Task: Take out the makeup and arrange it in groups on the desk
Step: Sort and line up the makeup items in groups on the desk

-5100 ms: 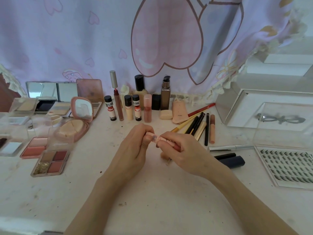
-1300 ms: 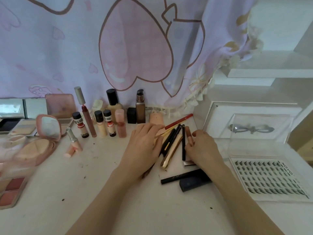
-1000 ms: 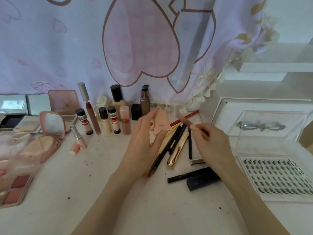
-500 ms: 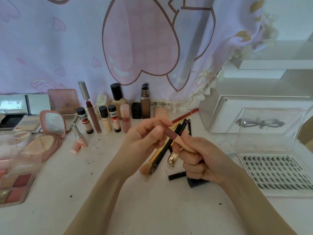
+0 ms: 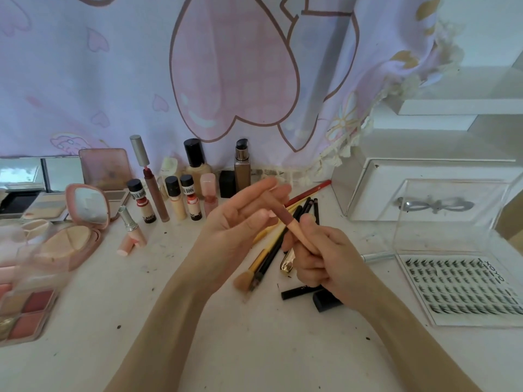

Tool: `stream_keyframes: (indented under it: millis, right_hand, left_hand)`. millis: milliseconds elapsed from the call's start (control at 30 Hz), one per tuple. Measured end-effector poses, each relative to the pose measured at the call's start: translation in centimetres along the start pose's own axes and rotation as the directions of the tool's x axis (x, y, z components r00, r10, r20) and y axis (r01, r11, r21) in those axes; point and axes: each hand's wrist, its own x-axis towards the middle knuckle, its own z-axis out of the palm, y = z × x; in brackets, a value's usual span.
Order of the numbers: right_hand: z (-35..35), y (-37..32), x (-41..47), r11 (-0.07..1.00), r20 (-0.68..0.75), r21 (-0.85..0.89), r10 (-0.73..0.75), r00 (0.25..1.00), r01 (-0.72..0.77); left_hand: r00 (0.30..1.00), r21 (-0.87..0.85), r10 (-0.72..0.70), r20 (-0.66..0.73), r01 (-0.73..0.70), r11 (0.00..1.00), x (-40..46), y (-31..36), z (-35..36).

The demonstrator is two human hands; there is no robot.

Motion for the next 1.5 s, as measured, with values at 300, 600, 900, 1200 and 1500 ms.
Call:
stream_keyframes:
  millis: [300,600,900,1200,1500]
  right_hand:
    - [0.1,0.0,-0.1,0.992,0.105,0.074,0.09,0.99,-0.098]
    - [0.0,0.3,0.0,0.991,0.197,0.084,0.087,0.977,-0.105]
    - [-0.3,-0.1,-0.1,0.98,0.183,0.155,0.092,0.979,-0.121]
    - [0.4,1.1,0.1,0.876,0.069,-0.418,-0.232,0.97,0.239]
    - [0.2,1.4,0.2,0.835,0.024,-0.484,-0.285,0.958,0.26]
  left_hand:
    - [0.999,-0.037,-0.029,0.031,0.03,0.999,0.1,-0.4,-0.7]
    - [0.994,-0.086,0.043,-0.102,-0.052,0.995,0.2,0.0,-0.7]
    - [0.999,-0.048,0.044,0.022,-0.043,0.998,0.0,0.4,-1.0]
    - [0.966,0.038,0.093,-0.239,-0.087,0.995,0.2,0.3,-0.9]
    - [0.956,-0.074,0.129,-0.263,-0.153,0.985,0.2,0.6,-1.1]
